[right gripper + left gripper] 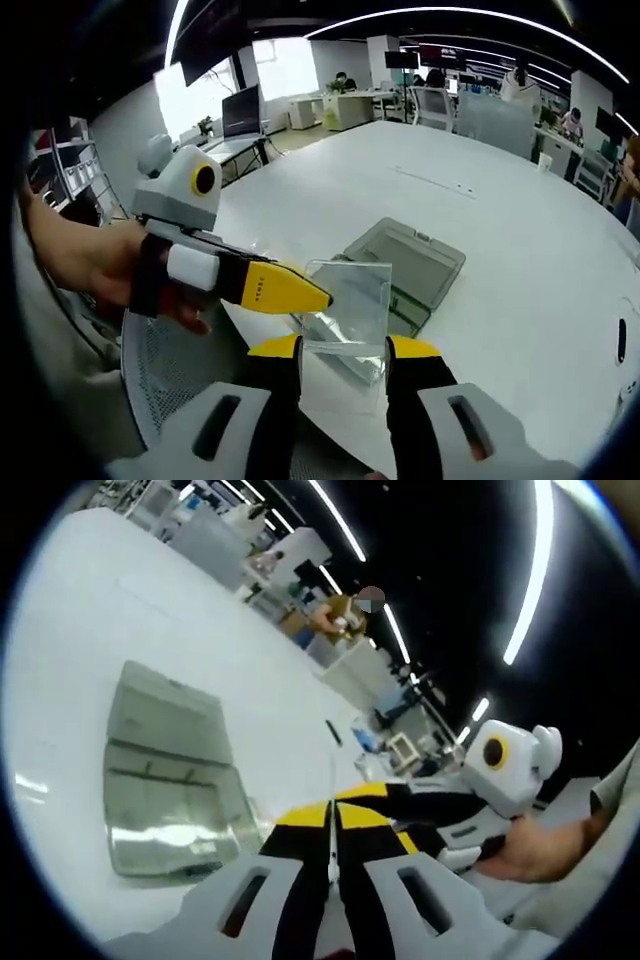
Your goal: Insert the divider into the dual guide fixture by aligning both edges with the guide slots and pushing it downward to the bottom, including one-sided entry, uneven engagement, binding, and posture correction.
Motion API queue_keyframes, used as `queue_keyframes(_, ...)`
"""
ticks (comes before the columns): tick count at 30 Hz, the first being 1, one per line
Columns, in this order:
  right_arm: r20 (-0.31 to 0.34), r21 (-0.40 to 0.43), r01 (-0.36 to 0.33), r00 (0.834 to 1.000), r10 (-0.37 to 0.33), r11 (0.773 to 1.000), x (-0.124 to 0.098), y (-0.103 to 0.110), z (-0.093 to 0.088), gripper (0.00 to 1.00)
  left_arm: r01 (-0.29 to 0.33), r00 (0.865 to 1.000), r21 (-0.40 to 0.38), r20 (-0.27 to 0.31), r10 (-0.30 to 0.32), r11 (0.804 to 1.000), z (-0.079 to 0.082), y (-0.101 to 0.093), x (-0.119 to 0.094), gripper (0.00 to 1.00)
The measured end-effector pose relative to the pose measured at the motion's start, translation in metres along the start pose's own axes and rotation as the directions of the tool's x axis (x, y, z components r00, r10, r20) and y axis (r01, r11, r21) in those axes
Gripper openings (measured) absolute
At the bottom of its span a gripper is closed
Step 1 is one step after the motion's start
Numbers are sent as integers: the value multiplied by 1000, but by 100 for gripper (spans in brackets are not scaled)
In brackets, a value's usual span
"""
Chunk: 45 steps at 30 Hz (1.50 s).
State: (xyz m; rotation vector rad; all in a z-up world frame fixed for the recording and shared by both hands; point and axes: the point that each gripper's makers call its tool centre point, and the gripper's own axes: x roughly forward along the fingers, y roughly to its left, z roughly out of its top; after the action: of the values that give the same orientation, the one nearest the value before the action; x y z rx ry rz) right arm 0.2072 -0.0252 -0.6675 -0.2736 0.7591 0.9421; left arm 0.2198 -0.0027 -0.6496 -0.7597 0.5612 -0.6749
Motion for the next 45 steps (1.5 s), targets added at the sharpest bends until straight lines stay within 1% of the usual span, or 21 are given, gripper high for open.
queue_keyframes(4,3,13,-2,1000,2,1000,1,-1,0,39,4,1000,2,-1,-4,1000,0,0,-1,0)
queue_keyframes(9,14,14,-19,1000,19,1000,-2,-2,3,39,11,1000,9,0,-11,1000,3,2,-3,0)
queue_keyframes(12,28,25,-52,998,51,998,-3,-1,6,38,27,1000,19,-4,-27,999,4,1,-4,0)
queue_keyframes(14,38,29,-96,995,95,995,-3,2,7,37,34,999,32,-14,-34,999,4,0,-5,0)
queue_keyframes(15,50,31,-137,990,135,990,-3,5,9,36,44,999,38,-19,-44,998,4,-1,-6,0)
queue_keyframes(17,54,32,-132,990,130,991,-5,1,9,35,51,998,43,-24,-50,998,5,-1,-7,0)
queue_keyframes(19,61,24,-154,986,152,988,-7,0,11,35,63,998,57,-30,-61,996,6,-2,-8,0)
queue_keyframes(22,77,32,-222,973,219,975,-8,3,12,35,79,996,74,-43,-76,994,7,-3,-10,0)
queue_keyframes(23,77,29,-226,972,223,974,-9,2,12,35,85,996,79,-47,-82,993,7,-4,-11,0)
queue_keyframes(24,76,17,-260,963,258,965,-9,4,11,34,96,994,82,-52,-92,992,7,-5,-12,0)
queue_keyframes(26,83,22,-292,954,289,956,-11,4,11,34,117,992,90,-61,-112,989,8,-8,-14,0)
queue_keyframes(27,84,18,-294,953,292,956,-11,3,11,33,127,990,96,-67,-120,987,8,-8,-15,0)
queue_keyframes(29,92,12,-355,931,353,935,-13,8,11,31,149,987,114,-83,-140,982,9,-10,-16,0)
queue_keyframes(30,88,21,-379,923,376,925,-14,10,10,32,157,985,125,-89,-147,980,9,-11,-17,0)
queue_keyframes(32,77,10,-432,899,430,902,-16,14,7,32,176,981,142,-104,-162,974,9,-14,-18,0)
queue_keyframes(33,80,-17,-426,901,426,904,-16,12,8,32,191,978,146,-112,-176,971,10,-17,-18,0)
queue_keyframes(34,77,-30,-431,898,432,902,-16,13,7,31,200,976,151,-119,-183,968,10,-18,-19,0)
queue_keyframes(39,65,-41,-478,875,480,877,-16,14,4,28,245,964,183,-152,-219,952,12,-26,-19,0)
queue_keyframes(40,55,-48,-495,866,498,867,-17,15,2,27,265,958,188,-164,-236,946,11,-29,-20,0)
queue_keyframes(42,53,-65,-503,861,506,862,-17,15,1,25,293,949,203,-183,-257,934,10,-33,-20,0)
queue_keyframes(45,64,-51,-532,843,535,845,-18,16,1,24,310,942,212,-198,-270,927,9,-36,-20,0)
